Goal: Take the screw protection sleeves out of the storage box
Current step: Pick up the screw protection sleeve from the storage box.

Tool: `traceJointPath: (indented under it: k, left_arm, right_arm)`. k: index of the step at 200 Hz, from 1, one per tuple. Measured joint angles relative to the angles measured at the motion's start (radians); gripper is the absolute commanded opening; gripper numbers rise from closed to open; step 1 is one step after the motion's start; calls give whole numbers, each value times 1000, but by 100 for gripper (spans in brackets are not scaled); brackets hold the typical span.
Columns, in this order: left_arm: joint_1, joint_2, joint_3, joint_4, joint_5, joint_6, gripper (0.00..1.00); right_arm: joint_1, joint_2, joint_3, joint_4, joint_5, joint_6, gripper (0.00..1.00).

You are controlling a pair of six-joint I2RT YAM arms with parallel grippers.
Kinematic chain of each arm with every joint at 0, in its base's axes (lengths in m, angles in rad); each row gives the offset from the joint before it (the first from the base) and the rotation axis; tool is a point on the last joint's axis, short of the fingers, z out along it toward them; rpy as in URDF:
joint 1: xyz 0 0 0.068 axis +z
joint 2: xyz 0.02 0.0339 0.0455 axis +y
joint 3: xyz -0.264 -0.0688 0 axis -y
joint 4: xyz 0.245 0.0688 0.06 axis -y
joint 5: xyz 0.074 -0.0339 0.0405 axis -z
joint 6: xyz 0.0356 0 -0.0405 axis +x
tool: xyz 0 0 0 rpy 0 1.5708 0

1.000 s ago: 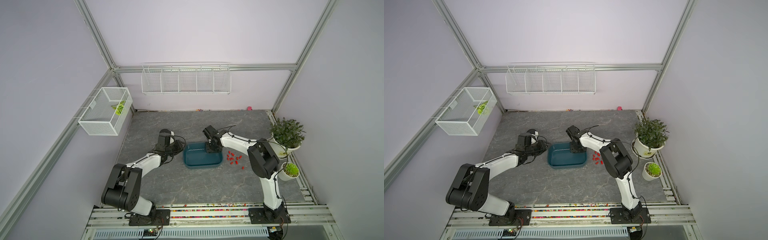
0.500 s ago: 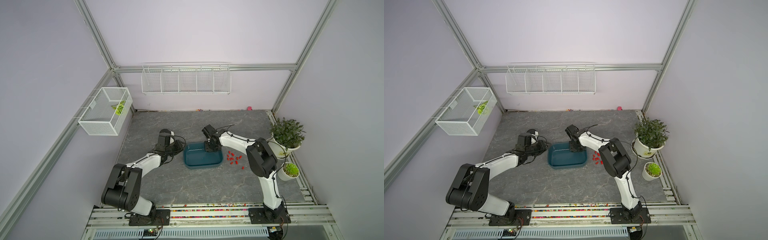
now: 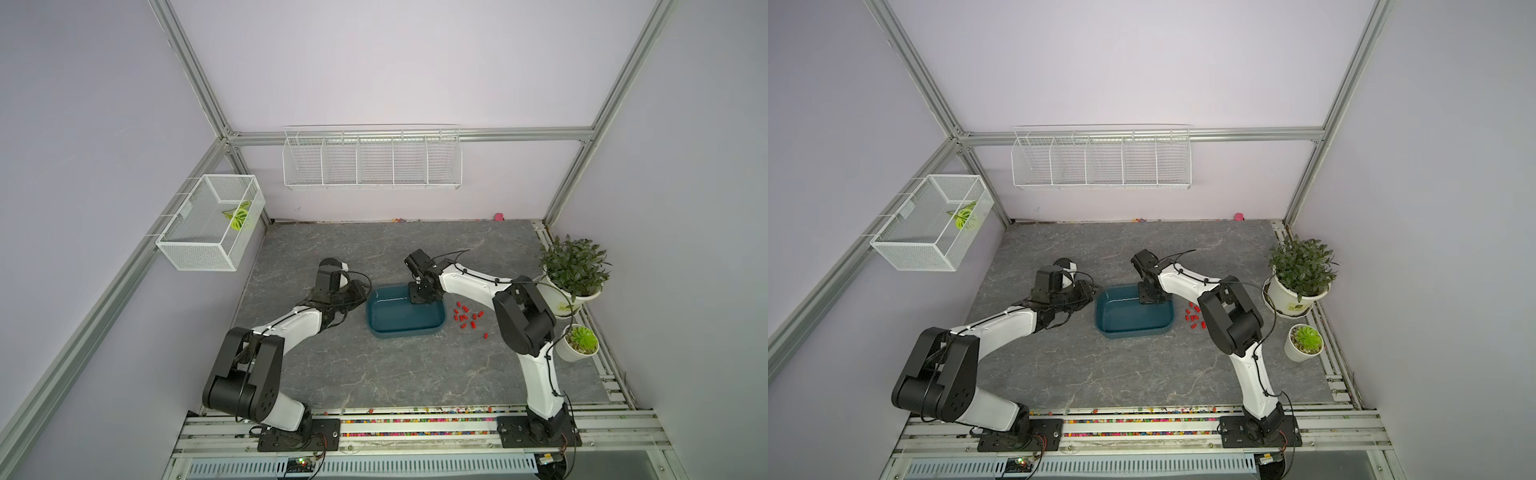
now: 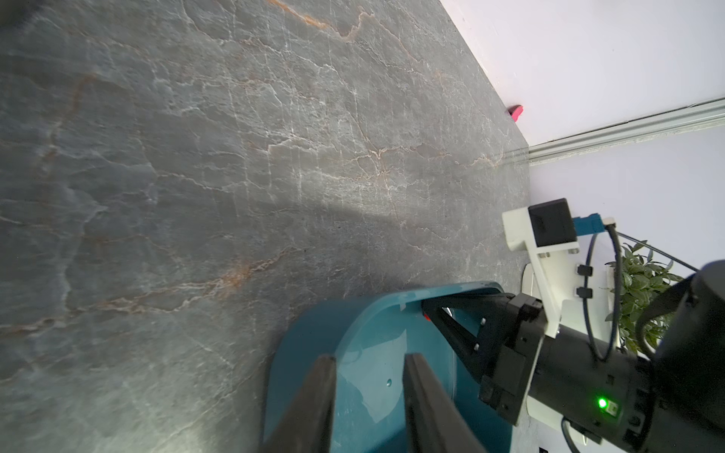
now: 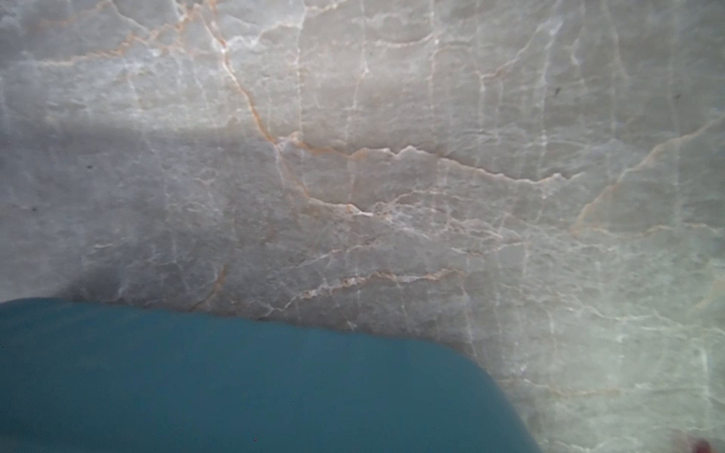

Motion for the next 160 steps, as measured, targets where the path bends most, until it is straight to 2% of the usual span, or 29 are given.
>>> traceJointPath:
  k: [160]
  left_arm:
    - [0, 0, 0, 0, 0, 0, 36]
  right_arm:
    - [0, -45, -68, 52, -72, -31, 9]
